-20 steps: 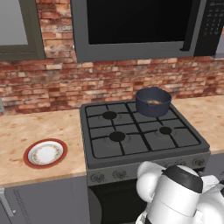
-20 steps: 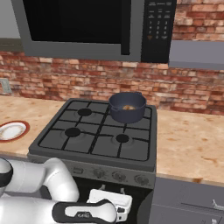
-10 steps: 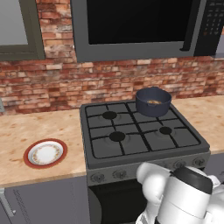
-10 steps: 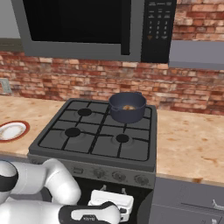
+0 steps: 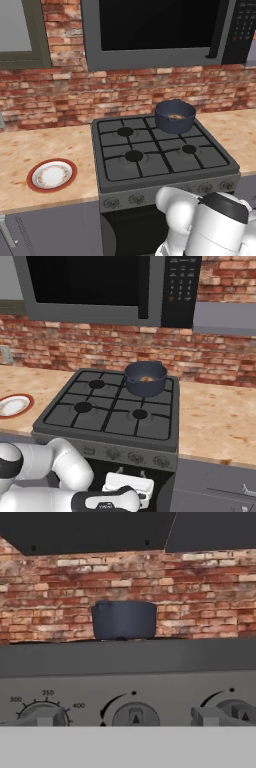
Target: Retrieve the frozen meat and place it in the pot on a burner. Then turn the burner on.
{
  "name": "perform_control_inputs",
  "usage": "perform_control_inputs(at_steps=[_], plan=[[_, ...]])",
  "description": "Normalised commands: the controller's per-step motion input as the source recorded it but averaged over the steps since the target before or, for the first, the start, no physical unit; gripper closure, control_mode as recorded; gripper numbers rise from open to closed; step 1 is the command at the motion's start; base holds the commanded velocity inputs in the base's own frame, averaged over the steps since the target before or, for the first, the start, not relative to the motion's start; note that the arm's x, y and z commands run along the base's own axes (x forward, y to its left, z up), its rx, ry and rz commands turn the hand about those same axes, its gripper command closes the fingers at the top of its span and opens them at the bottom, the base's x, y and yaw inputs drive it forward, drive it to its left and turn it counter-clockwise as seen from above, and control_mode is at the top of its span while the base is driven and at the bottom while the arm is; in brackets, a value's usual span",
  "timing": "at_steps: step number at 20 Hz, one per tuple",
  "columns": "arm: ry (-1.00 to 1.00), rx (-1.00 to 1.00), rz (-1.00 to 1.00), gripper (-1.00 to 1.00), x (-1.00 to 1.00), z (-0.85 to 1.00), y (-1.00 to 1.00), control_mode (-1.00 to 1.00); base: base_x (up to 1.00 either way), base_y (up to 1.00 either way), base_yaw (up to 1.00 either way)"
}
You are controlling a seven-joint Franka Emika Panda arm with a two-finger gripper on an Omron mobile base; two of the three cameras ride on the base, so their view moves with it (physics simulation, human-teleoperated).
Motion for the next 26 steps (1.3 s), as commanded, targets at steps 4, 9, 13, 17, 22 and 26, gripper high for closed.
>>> perform_control_inputs(at_steps=[4, 9, 13, 17, 22, 26], plan=[[0.07, -0.02, -0.09, -1.0, 0.14, -0.03, 0.0, -1.0, 0.0, 0.0, 0.0], [0.09, -0.01, -0.09, -1.0, 0.03, -0.17, 0.0, -1.0, 0.0, 0.0, 0.0], [0.06, 0.0, -0.02, -1.0, 0.02, -0.18, 0.05, -1.0, 0.0, 0.0, 0.0], [0.0, 0.0, 0.0, -1.0, 0.04, -0.11, 0.02, -1.0, 0.0, 0.0, 0.0], [0.0, 0.0, 0.0, -1.0, 0.13, -0.05, 0.0, -1.0, 0.0, 0.0, 0.0], [-0.01, 0.0, 0.0, -1.0, 0.27, -0.05, 0.06, -1.0, 0.0, 0.0, 0.0]])
